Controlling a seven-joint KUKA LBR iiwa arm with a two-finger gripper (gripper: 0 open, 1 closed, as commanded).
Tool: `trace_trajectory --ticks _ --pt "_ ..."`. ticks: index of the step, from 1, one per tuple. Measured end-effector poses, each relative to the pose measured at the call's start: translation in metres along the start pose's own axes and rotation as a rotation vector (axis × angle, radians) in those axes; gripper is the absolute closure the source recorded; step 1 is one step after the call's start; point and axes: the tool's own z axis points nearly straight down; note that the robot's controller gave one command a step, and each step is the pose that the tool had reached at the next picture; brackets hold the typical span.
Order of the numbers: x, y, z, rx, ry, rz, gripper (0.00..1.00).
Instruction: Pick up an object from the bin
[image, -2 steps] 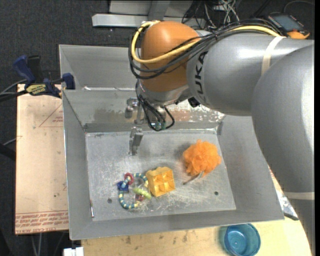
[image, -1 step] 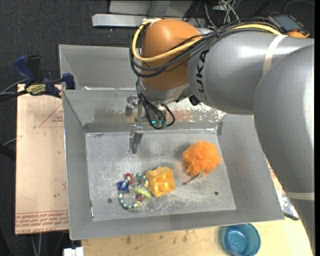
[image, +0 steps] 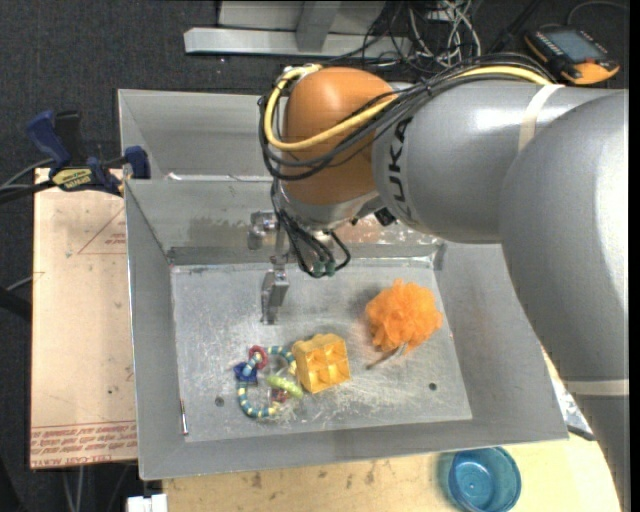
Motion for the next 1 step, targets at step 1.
trace_trajectory --ticks 1 --pt "0.0121 -0.0053 0.0173 -0.001 0.005 -0.052 0.00"
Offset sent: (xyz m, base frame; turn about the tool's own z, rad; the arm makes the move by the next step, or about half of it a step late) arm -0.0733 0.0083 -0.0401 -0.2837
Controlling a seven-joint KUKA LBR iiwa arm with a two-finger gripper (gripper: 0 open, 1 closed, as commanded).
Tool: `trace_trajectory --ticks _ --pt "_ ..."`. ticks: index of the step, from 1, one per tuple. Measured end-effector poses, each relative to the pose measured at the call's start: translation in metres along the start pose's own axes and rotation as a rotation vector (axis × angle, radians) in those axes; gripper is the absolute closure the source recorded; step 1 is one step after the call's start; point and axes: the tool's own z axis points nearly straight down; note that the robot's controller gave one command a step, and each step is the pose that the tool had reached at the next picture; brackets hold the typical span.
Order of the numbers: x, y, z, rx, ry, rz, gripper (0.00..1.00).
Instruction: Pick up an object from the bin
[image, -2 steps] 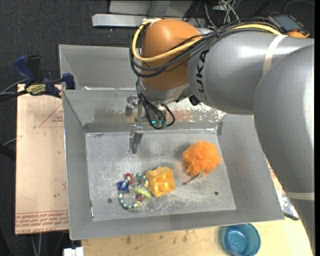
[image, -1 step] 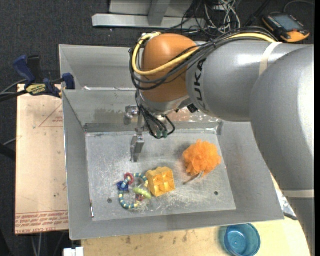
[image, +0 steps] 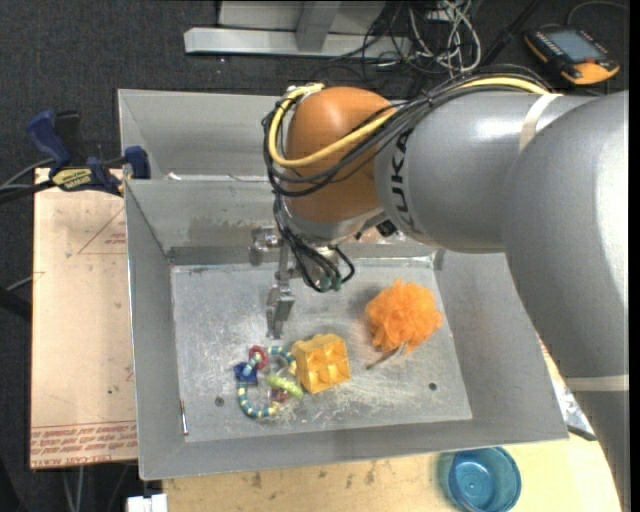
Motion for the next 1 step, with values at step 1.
trace_trajectory --ticks 1 --pt "0.0525 0.0156 0.0188 0.002 0.002 -0.222 0.00"
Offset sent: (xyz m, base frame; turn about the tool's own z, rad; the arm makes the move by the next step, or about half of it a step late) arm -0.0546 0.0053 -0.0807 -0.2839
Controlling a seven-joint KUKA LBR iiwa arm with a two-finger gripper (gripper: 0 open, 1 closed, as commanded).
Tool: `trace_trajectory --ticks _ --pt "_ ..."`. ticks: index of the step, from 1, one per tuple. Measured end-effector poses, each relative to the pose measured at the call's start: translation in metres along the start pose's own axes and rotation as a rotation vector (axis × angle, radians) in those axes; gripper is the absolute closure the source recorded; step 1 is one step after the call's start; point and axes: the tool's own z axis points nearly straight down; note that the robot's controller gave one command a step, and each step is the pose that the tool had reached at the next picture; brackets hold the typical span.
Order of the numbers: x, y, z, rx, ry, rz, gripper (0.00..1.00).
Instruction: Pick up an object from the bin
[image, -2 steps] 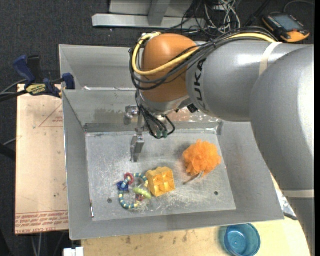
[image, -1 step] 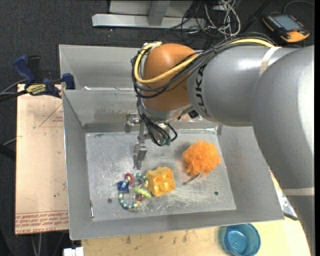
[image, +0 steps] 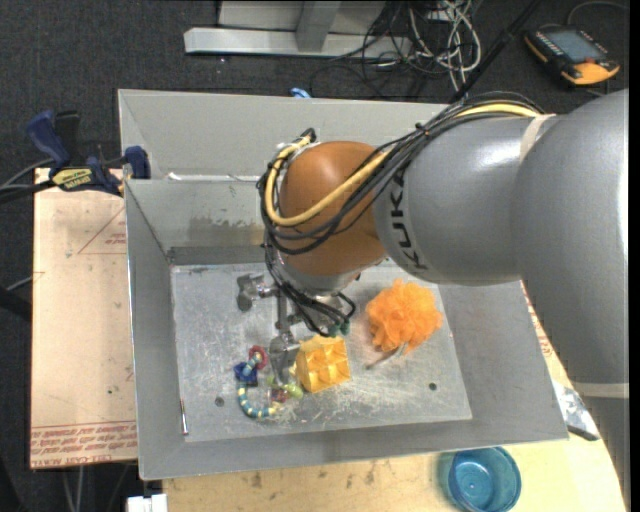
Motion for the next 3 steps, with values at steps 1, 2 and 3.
trace_trajectory --ticks 1,2,3 --pt "0.002 -0.003 0.060 -0.002 0.003 -0.059 1.00" --pt "0.002 -0.003 0.060 -0.002 0.003 -0.059 1.00" --pt "-0.002 -0.009 -0.131 0.000 -0.005 0.005 1.00"
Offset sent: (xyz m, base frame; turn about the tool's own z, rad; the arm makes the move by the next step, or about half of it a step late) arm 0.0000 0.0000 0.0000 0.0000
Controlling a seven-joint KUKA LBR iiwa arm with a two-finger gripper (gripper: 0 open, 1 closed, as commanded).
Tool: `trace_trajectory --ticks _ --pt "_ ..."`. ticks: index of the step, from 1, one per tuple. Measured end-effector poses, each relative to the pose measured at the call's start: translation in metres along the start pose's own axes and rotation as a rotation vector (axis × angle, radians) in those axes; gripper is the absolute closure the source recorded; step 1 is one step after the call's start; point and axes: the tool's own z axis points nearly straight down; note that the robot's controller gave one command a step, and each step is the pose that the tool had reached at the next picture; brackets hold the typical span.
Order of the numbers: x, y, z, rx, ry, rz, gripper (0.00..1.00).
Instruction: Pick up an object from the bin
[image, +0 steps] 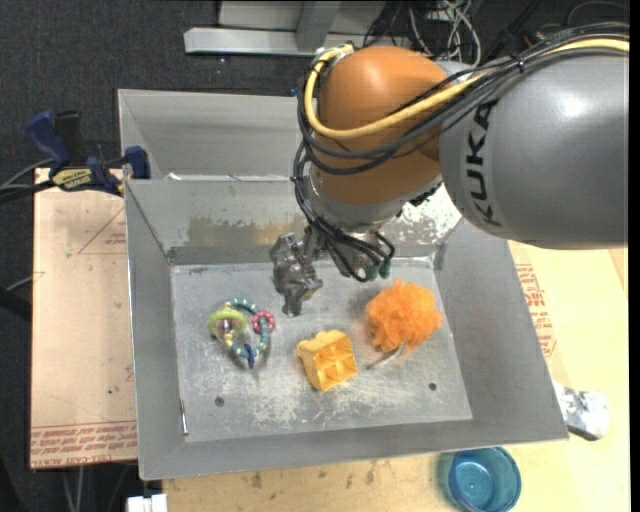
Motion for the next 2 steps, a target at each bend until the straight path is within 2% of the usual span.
trace_trajectory --ticks 1,2 --pt "0.000 0.000 0.001 0.000 0.001 0.001 1.00" --pt "0.009 0.018 0.042 0.000 0.000 0.078 1.00"
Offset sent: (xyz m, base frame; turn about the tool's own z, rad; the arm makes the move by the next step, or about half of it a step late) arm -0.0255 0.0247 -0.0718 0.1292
